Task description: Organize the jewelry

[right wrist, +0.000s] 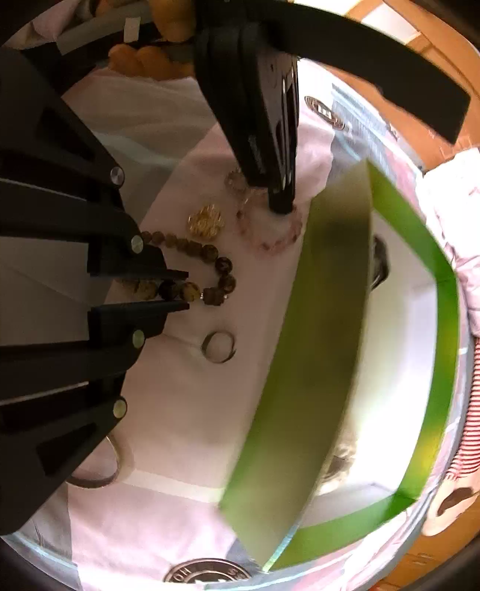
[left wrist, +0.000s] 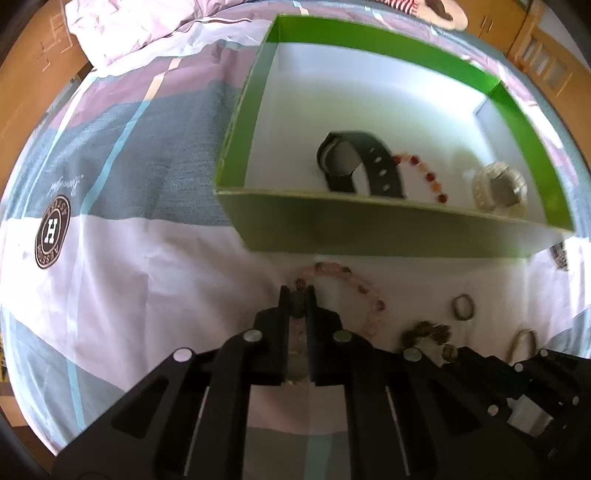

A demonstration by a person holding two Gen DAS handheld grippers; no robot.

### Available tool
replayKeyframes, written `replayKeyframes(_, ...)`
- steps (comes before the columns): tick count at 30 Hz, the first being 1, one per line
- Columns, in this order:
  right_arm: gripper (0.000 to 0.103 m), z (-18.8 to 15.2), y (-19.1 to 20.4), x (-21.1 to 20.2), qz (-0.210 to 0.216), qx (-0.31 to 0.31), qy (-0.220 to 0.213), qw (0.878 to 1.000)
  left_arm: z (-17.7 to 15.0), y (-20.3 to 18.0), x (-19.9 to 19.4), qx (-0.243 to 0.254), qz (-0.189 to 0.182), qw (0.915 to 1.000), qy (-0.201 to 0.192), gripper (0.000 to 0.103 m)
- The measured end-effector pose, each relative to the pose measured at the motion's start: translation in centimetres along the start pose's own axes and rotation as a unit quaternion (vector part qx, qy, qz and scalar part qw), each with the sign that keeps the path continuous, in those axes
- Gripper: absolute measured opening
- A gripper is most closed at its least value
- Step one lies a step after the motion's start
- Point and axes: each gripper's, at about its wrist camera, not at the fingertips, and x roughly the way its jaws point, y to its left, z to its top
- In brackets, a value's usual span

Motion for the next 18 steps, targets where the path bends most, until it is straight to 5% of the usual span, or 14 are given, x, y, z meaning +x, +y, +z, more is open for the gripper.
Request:
replayKeyframes(7, 0.010, 1.5, 0.0, -6.9, 0.013, -0.003, -0.107, 0.994, 0.3, -0.9, -6.9, 0.006, -0.041, 0.9943, -0.098, 0.008)
replayKeyframes(13, 0.010, 2.5, -2.5, -12.1, 0.019, 0.036, -0.216, 0.975, 1.3, -1.3, -12.2, -0.002, -0.103, 0.9738, -0.203, 0.008)
replayKeyframes(16, 0.010, 2.9, -4.7, -13.2, 0.012, 0.061, -0.241, 0.969, 2.8, -1.8, -13.0, -0.020, -0.154, 0.9664, -0.205, 0.008)
replayKeyframes(18, 0.010, 3.5, -5.8, -12.9, 0.004, 0.077, -0.248, 0.966, 3.7, -2.5, -12.4, -0.020, -0.147, 0.9666, -0.209, 0.008)
